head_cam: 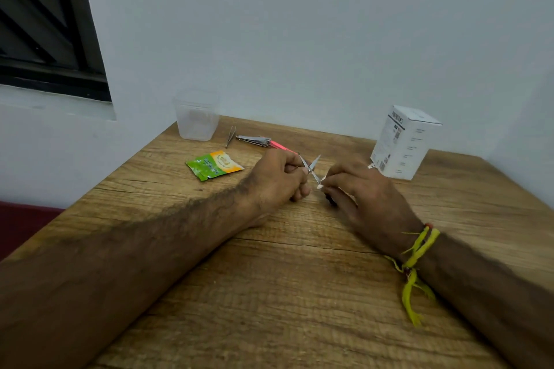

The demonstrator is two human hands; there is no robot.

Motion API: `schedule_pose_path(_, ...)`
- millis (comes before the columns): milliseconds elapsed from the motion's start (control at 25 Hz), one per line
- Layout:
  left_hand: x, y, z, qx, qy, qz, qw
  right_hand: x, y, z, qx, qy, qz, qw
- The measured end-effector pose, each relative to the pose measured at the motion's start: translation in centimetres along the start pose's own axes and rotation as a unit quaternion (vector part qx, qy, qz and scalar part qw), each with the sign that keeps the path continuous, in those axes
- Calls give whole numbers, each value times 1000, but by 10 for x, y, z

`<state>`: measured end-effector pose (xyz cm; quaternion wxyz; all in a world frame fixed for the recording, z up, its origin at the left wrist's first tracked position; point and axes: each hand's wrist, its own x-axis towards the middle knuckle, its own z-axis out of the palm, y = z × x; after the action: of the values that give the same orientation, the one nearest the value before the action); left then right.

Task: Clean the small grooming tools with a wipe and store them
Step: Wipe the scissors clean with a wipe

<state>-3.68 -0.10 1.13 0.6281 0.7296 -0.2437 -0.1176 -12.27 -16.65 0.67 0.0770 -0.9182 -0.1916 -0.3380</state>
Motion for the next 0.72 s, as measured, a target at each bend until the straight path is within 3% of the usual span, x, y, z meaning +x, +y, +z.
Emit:
schedule_pose_path(360, 6, -2, 0, 16, 15, 1, 1000, 4, 4, 4, -59, -7, -50, 997)
schedule_pose_path(720, 4, -4, 3, 31, 30, 17, 999, -4, 4, -4, -70, -32, -46, 996)
